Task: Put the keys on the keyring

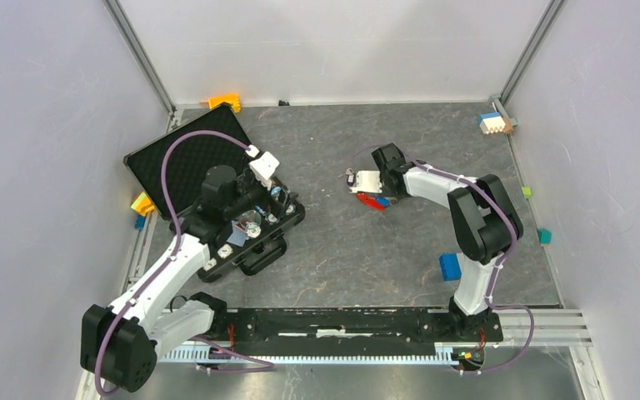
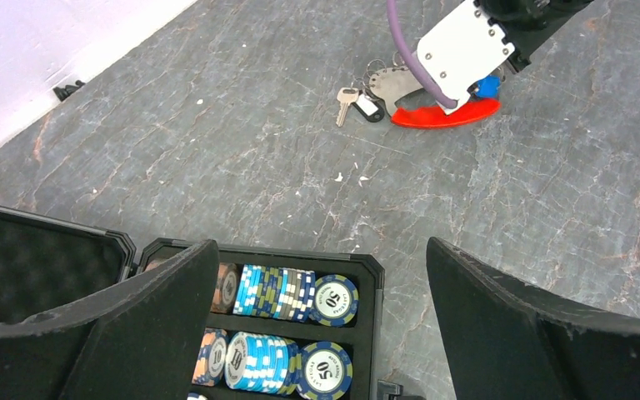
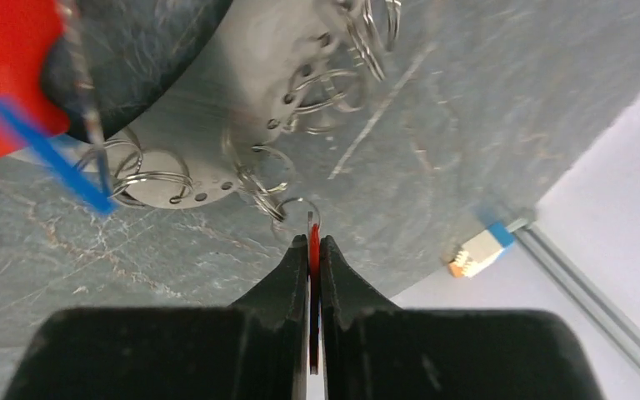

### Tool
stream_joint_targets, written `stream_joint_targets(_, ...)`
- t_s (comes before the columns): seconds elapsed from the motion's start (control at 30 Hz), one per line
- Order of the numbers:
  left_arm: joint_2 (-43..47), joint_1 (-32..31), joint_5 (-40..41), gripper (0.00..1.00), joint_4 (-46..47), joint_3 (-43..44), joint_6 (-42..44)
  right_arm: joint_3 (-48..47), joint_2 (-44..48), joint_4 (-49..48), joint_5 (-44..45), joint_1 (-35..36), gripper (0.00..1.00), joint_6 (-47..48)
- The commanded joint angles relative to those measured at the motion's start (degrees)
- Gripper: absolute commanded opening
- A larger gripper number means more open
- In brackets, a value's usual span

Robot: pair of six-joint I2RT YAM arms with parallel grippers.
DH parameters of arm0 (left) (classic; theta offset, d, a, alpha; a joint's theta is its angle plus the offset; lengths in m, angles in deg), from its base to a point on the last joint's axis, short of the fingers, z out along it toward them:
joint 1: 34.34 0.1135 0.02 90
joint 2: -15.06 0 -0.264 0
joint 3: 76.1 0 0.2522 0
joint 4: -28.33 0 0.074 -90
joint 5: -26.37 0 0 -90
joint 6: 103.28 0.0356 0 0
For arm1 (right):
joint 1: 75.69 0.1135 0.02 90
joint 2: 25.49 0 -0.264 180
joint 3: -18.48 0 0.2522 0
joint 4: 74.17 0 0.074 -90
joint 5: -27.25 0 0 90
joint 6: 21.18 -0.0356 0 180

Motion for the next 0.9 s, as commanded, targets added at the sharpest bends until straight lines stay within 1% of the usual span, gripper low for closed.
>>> stream_joint_targets(0.0,0.48,0.09,-2.57,1.0,-0.45,0.44,1.85,0.66,-2.18,-4.13,1.6,-3.07,0.0,2.96)
stream_joint_targets(0.2,0.34,0.08,-3.0,1.0,-0.63,0.52,2.09,3.62,-2.57,-5.67,2.62,-6.3,0.01,4.56)
stream_joint_targets(0.33,0.09,0.08,-3.65,1.0,-0.64,1.06,2.15,6.13,-2.44,-7.28,3.14,-7.47,0.07,4.86)
stream_joint_targets(0.4,-0.18,0.12,-4.02,1.0,-0.64,1.19,2.13,6.87,-2.56,-7.78,3.25,-7.95,0.13,4.74)
stream_joint_targets(0.53,-0.11,0.14,-4.07,1.0,-0.72,1.52,2.44,8.14,-2.63,-8.67,3.49,-8.59,0.32,4.38)
stream_joint_targets(0.67,0.19,0.09,-3.87,1.0,-0.89,1.42,3.15,8.44,-1.64,-8.33,2.59,-9.56,0.46,3.38)
stream_joint_targets(0.8,0.42,0.14,-2.36,1.0,-0.93,1.78,2.91,8.08,1.1,-5.79,-1.07,-11.11,0.52,1.56)
stream_joint_targets(0.87,0.12,0.09,-0.65,1.0,-1.51,2.92,2.94,7.85,3.1,-3.46,-4.08,-12.16,0.58,0.47)
